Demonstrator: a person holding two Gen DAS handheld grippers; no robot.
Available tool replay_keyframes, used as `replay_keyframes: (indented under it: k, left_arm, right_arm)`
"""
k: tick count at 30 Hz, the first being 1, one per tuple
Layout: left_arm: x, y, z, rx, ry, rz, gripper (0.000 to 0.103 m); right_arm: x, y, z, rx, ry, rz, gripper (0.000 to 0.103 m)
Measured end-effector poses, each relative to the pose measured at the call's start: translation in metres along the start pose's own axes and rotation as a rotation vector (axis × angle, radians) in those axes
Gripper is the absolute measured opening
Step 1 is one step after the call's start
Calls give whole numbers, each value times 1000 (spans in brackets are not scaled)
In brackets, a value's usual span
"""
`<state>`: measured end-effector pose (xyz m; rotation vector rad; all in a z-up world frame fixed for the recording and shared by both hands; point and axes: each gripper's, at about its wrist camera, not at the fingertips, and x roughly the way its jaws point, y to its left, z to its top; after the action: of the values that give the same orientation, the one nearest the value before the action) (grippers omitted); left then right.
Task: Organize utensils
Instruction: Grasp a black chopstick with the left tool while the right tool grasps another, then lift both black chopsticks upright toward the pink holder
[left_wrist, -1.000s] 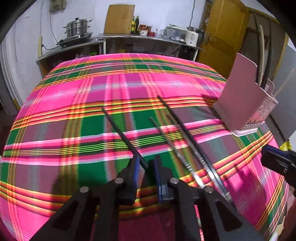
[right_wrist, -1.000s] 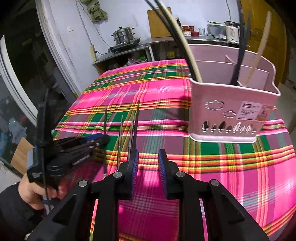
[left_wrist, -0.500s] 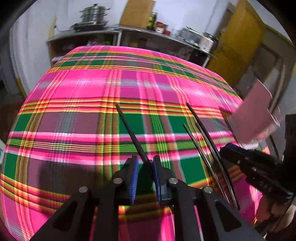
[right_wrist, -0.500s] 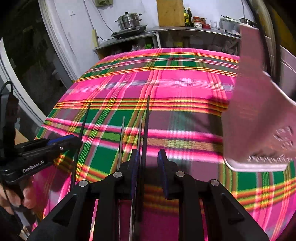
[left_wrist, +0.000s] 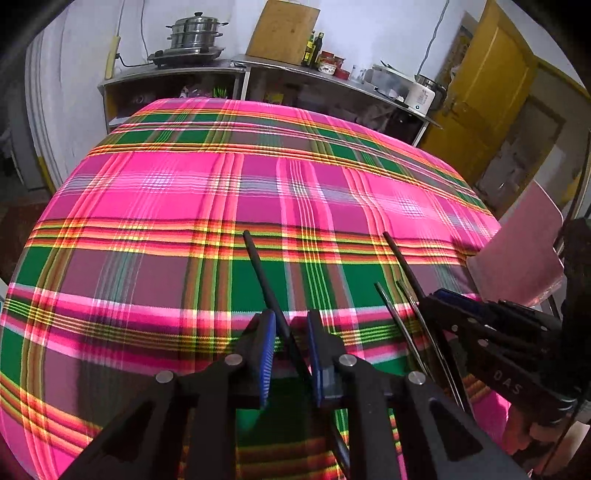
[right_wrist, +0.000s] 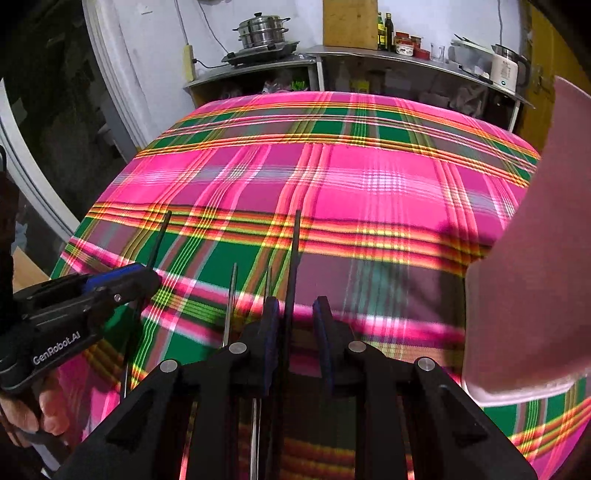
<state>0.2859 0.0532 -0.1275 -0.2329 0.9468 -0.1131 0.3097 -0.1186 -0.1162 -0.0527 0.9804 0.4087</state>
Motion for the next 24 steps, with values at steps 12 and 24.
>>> replay_keyframes:
  k: [12,24]
  left_arm:
    - [10,-14,8,71,2,70,10]
    - [-15,-14,9,49,10,-7,5]
  right_arm:
    - [15,4,21,-14,14,-23,7]
    - [-17,9,17,-2,-22,20,5]
